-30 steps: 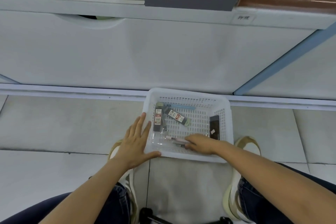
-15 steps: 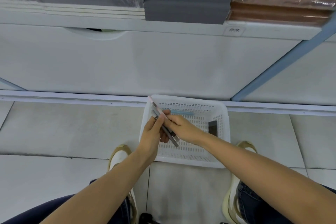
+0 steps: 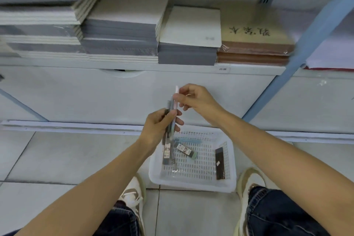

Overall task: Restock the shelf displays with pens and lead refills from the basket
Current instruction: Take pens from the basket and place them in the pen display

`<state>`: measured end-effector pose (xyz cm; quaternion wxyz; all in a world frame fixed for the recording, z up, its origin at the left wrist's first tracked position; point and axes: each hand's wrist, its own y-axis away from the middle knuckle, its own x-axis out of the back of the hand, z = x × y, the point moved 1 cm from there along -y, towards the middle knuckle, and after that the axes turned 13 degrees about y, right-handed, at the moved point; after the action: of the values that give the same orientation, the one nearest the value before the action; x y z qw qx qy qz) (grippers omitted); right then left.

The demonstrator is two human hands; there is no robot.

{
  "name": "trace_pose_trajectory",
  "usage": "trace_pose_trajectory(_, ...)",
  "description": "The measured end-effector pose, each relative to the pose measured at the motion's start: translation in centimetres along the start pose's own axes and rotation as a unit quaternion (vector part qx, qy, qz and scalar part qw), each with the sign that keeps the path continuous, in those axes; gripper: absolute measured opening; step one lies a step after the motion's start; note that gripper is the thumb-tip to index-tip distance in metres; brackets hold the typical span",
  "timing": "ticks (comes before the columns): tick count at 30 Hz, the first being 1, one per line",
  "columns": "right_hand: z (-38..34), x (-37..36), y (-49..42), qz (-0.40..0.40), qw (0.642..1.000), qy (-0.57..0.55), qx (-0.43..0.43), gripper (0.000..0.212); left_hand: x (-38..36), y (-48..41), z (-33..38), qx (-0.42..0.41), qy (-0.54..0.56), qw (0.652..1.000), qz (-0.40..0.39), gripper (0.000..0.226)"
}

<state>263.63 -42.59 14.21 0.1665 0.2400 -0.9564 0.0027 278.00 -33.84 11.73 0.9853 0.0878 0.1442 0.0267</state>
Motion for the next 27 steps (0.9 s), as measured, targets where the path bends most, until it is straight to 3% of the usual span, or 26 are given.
trace_pose_trajectory(3,-3.6,1.2,0.3,0.004,0.999,-0.029,0.034,0.007,-0.9,0.8,3.1,-0.034,-0.005,0.999,-0.014,0.027)
trace_pose_trajectory(7,-8.7,3.7,1.4,0.002,0.996,-0.037,0.077,0.021,-2.4,1.8,7.8,-0.076,0.008,0.996,-0.037,0.041)
trace_pose_trajectory(12,-15.6,6.7,3.0,0.025,0.989,-0.030,0.143,0.030,-4.6,2.4,13.8,-0.115,0.032,0.992,-0.041,0.025)
trace_pose_trajectory(18,-23.7,11.0,4.1,0.062,0.969,-0.036,0.236,0.026,-7.5,2.3,21.5,-0.133,0.065,0.984,-0.098,0.034)
trace_pose_trajectory(22,-29.0,14.8,4.5,0.116,0.952,-0.036,0.282,0.026,-9.3,1.9,25.9,-0.139,0.070,0.986,-0.057,0.020)
trace_pose_trajectory(27,-34.0,18.7,3.8,0.254,0.903,0.020,0.347,0.020,-10.4,1.0,30.1,-0.108,0.116,0.984,-0.081,0.021)
